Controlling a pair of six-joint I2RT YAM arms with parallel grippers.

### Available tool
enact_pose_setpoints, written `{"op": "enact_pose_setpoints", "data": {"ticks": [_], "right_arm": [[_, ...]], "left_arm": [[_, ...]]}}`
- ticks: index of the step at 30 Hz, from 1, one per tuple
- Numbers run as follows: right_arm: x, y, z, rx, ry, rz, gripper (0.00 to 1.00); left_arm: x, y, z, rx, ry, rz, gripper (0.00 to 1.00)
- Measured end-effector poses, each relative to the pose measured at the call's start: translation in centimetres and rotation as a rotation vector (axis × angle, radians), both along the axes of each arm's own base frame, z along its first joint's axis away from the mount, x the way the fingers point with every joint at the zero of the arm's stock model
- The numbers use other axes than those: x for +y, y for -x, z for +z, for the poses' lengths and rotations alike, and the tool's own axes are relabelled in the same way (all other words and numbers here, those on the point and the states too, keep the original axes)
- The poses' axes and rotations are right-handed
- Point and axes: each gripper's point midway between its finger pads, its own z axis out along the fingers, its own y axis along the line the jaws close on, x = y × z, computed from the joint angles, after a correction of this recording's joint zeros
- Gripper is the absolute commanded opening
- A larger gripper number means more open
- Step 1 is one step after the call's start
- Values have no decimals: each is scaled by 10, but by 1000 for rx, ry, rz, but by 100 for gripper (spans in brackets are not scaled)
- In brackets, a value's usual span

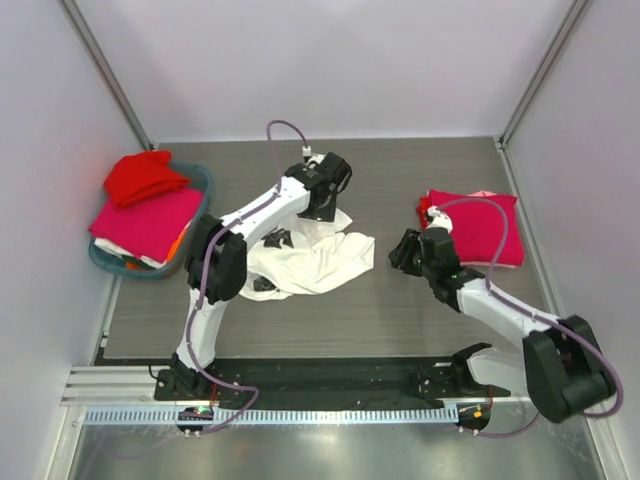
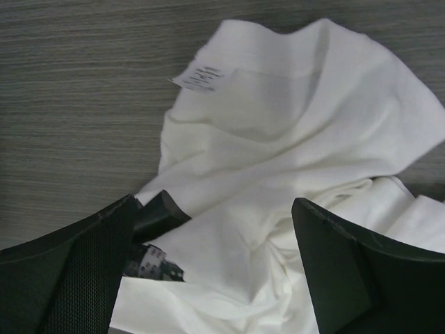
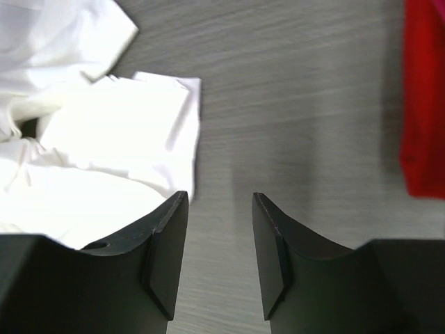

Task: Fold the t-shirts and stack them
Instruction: Flatten the tshirt out

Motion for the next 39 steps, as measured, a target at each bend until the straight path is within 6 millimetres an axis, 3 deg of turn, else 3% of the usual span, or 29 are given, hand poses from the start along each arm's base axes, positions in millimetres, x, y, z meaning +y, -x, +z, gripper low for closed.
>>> {"op": "enact_pose_setpoints", "data": {"ticks": [5, 10, 22, 25, 27, 28, 30, 31, 33, 34, 37, 39], "right_arm": [[31, -31, 3, 71, -62, 39, 44], [49, -54, -5, 139, -90, 35, 38], [70, -43, -48, 307, 11, 21, 34], [72, -43, -49, 308, 30, 8, 24], [73, -45, -49, 311, 33, 3, 7], [75, -46, -50, 315, 35, 2, 1], [76, -47, -50, 316, 38, -5, 1], [74, -48, -48, 313, 45, -12, 1], [69, -48, -43, 302, 65, -33, 1], [64, -48, -39, 294, 80, -50, 1], [52, -47, -11, 239, 95, -91, 1], [44, -48, 21, 166, 83, -121, 1]], "left_arm": [[29, -15, -5, 36, 31, 51, 93], [44, -16, -19, 107, 106, 80, 93], [40, -6, -33, 155, 200, 82, 94], [40, 2, -38, 170, 214, 77, 94], [39, 4, -40, 175, 227, 71, 91], [37, 5, -42, 177, 235, 68, 87], [34, 5, -45, 182, 255, 64, 70], [33, 6, -46, 188, 262, 63, 53], [33, 6, -48, 190, 272, 73, 39], [34, 6, -48, 188, 276, 81, 26], [39, 2, -50, 181, 296, 107, 3], [48, 2, -53, 184, 309, 132, 0]]}}
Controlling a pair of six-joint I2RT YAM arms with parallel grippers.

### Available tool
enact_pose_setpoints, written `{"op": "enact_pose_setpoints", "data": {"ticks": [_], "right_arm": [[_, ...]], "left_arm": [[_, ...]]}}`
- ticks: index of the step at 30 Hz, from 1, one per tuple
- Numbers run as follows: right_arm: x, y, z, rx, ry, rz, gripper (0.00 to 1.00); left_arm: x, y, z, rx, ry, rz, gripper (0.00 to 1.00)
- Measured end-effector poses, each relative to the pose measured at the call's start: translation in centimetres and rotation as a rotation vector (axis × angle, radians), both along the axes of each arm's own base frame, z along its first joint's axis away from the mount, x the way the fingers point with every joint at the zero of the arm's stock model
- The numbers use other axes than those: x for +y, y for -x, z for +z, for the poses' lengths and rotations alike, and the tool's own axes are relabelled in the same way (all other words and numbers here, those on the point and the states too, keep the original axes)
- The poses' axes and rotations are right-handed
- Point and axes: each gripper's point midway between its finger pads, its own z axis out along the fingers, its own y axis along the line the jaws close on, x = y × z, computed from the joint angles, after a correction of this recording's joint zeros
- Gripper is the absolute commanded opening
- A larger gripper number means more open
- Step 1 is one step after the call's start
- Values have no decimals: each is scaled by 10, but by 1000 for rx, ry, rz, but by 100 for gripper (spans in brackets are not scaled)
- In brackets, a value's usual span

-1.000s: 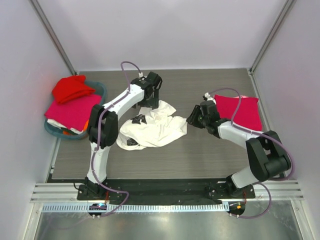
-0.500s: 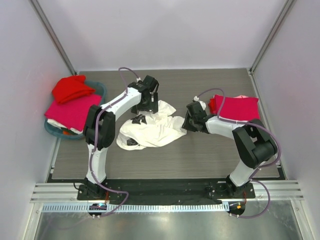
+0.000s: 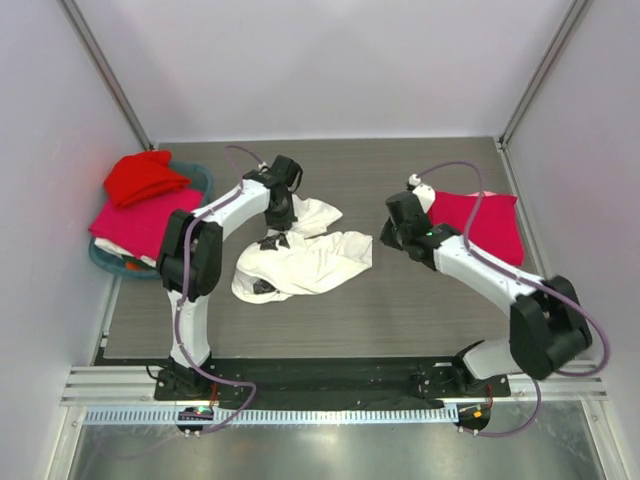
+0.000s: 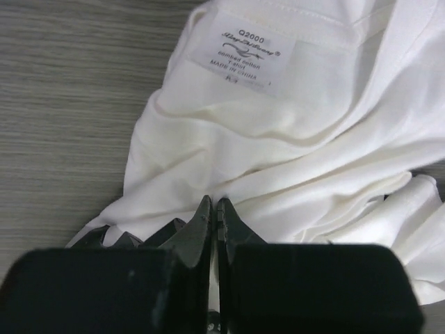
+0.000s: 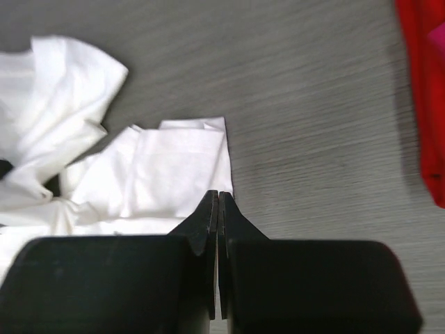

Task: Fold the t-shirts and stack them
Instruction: Flatten the tshirt out

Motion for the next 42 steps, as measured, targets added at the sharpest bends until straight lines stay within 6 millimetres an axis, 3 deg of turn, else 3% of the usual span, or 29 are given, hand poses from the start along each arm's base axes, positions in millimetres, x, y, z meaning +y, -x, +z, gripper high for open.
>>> {"op": "enact_pose_setpoints", "data": {"ticks": [3, 6, 10, 13, 17, 21, 26, 37, 42], "right_arm": [[-11, 2, 44, -103, -20, -35, 1], [-14, 2, 70, -153, -37, -47, 4], [-7, -2, 69, -130, -46, -29, 62], [3, -7, 43, -52, -22, 5, 71], [13, -16, 5, 67, 33, 36, 69], [21, -31, -7, 103, 65, 53, 62], [25, -39, -27, 146, 99, 65, 57], [31, -27, -66, 235, 150, 93, 54], [36, -32, -71, 238, 160, 102, 40]], "left_arm": [[18, -1, 4, 8, 31, 52, 0], [28, -9, 21, -22, 67, 91, 0], [33, -13, 58, -99, 120, 114, 0], [31, -4, 82, -154, 164, 117, 0], [40, 22, 95, -198, 199, 137, 0], [56, 57, 78, -189, 208, 193, 0], [71, 86, 62, -199, 215, 264, 0], [82, 86, 73, -264, 243, 348, 0], [85, 86, 71, -261, 246, 362, 0]]}}
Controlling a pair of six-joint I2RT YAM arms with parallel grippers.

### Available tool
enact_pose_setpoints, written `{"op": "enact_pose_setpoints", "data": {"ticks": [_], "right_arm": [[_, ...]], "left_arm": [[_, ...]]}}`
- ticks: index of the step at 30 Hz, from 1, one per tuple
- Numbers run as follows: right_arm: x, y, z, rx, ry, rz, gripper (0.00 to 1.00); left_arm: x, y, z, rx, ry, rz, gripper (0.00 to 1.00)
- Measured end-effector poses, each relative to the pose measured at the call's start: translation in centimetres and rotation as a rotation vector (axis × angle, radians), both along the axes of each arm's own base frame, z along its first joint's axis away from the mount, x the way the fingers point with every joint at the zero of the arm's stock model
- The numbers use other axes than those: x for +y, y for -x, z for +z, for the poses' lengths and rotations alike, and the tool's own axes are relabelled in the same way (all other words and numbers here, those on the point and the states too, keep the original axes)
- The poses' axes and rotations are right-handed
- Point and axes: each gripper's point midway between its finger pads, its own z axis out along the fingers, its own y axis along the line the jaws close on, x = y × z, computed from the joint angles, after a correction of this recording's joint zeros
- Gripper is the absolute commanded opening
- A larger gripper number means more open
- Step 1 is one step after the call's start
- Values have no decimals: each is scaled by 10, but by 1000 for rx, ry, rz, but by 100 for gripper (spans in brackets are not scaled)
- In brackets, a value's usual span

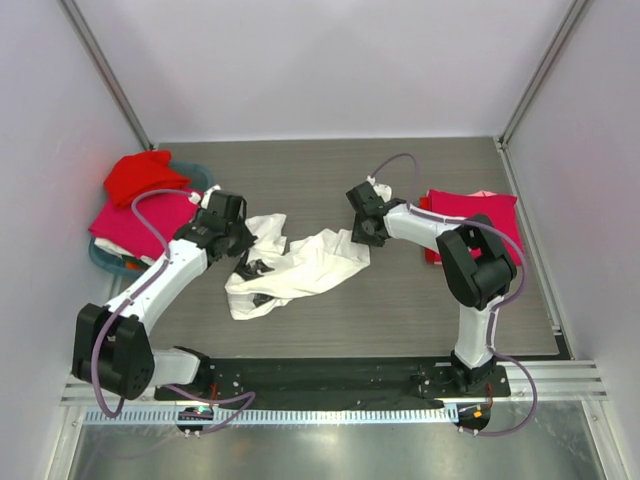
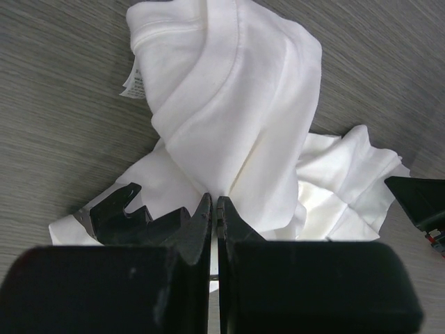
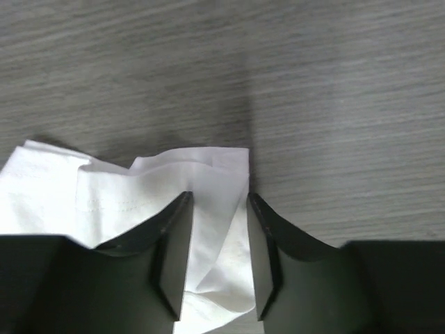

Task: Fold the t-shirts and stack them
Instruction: Flatten the tshirt out

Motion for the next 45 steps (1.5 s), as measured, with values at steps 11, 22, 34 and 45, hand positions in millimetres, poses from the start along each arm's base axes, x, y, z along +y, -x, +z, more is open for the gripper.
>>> {"op": "enact_pose_setpoints", "data": {"ticks": [11, 22, 34, 45], "right_arm": [[6, -34, 35, -54, -18, -19, 1], [-26, -67, 281, -523, -224, -134, 1], [-105, 104, 119, -352, -249, -285, 56], [-112, 129, 87, -310, -244, -268, 54]], "left_arm": [[45, -20, 5, 37, 42, 138, 0], [87, -53, 176, -378, 137, 228, 49], [88, 80, 40, -267, 166, 273, 100], [73, 45, 4, 14, 123, 144, 75]]}}
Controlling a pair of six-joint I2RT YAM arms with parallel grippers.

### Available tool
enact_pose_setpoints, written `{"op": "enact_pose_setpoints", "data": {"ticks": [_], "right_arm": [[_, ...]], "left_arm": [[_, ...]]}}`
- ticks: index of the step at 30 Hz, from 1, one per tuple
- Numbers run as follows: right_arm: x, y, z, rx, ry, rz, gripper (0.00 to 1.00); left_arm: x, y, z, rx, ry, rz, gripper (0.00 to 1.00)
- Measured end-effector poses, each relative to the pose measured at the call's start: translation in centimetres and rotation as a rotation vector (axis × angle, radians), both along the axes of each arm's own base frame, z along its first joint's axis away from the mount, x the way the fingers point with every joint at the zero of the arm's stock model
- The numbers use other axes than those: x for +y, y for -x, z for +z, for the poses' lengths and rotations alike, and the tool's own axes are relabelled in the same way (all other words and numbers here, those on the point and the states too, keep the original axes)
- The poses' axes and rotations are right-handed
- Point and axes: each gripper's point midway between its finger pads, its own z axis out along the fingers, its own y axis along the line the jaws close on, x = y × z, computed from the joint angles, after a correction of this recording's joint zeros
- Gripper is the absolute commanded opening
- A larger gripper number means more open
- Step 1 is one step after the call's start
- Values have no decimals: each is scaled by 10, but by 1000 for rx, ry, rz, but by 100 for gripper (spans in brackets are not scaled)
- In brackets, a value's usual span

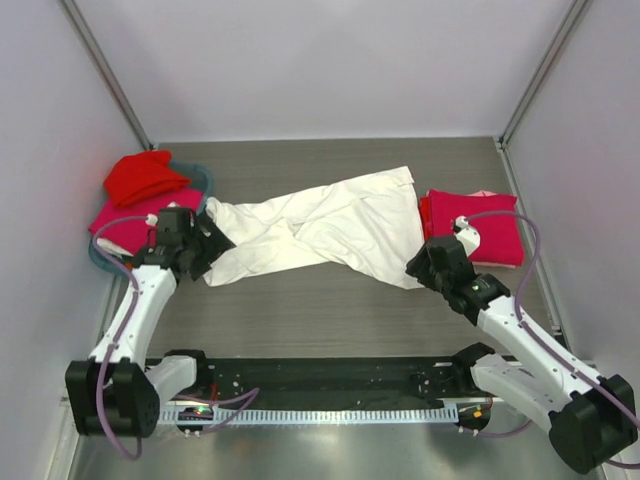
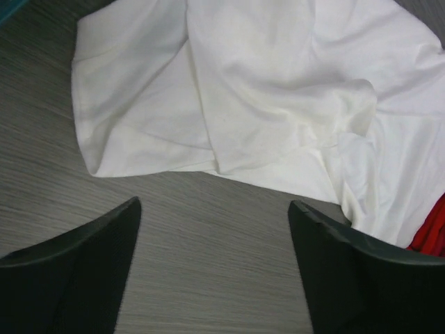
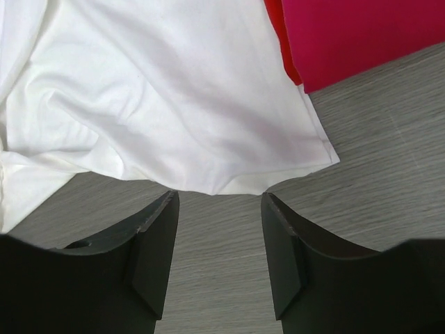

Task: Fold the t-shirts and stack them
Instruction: Flatten the tshirt out

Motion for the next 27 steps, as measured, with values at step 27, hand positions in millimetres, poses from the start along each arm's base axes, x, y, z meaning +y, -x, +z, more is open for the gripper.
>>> {"op": "enact_pose_setpoints", "data": {"ticks": [27], "right_arm": [[20, -14, -6, -24, -15, 105, 53]], "left_arm": [[-62, -18, -88, 112, 192, -90, 42]]}}
